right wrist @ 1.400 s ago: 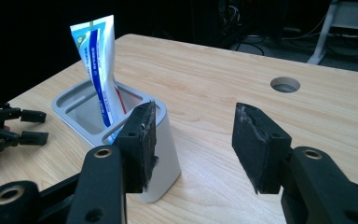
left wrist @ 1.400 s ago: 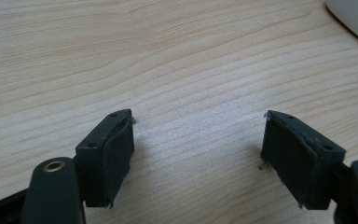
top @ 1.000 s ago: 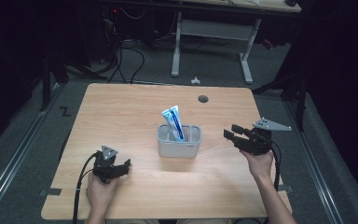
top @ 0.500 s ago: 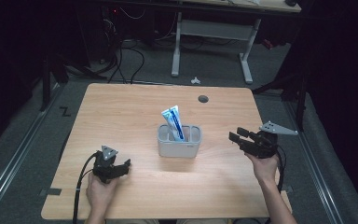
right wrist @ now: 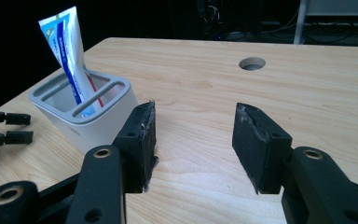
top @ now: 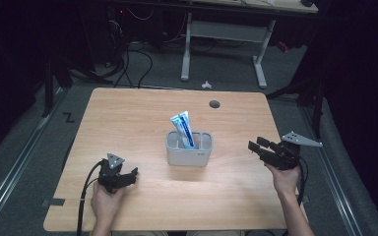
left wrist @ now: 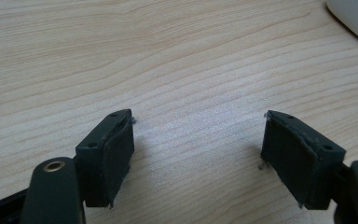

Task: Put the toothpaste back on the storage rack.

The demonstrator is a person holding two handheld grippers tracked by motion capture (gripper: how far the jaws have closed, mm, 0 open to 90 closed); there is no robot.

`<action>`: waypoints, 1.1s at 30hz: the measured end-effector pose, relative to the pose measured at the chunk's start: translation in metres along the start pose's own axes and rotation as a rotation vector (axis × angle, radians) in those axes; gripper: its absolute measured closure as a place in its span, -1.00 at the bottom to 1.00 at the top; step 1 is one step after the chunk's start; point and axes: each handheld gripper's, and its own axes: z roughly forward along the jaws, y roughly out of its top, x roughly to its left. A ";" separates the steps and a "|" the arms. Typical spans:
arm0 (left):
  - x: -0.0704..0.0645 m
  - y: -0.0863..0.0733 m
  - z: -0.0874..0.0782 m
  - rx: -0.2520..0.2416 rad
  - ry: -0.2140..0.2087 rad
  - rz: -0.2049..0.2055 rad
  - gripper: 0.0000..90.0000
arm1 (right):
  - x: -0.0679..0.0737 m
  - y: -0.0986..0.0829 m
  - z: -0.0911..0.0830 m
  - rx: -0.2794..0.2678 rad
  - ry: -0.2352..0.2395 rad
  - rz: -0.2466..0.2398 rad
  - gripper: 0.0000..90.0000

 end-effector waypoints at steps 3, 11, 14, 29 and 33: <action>0.000 0.000 0.000 0.000 0.000 0.000 -0.43 | -0.003 -0.005 -0.001 0.004 -0.004 0.010 0.11; 0.000 0.000 0.000 0.000 0.000 0.000 -0.43 | -0.007 -0.012 -0.002 0.008 -0.011 0.028 0.11; 0.000 0.000 0.000 0.000 0.000 0.000 -0.43 | -0.009 -0.017 -0.003 0.012 -0.015 0.043 0.11; 0.000 0.000 0.000 0.002 -0.001 0.000 -0.43 | -0.016 -0.033 -0.005 0.027 -0.029 0.076 0.10; 0.000 0.000 0.000 0.001 0.000 0.000 -0.43 | -0.017 -0.037 -0.005 0.031 -0.034 0.081 0.10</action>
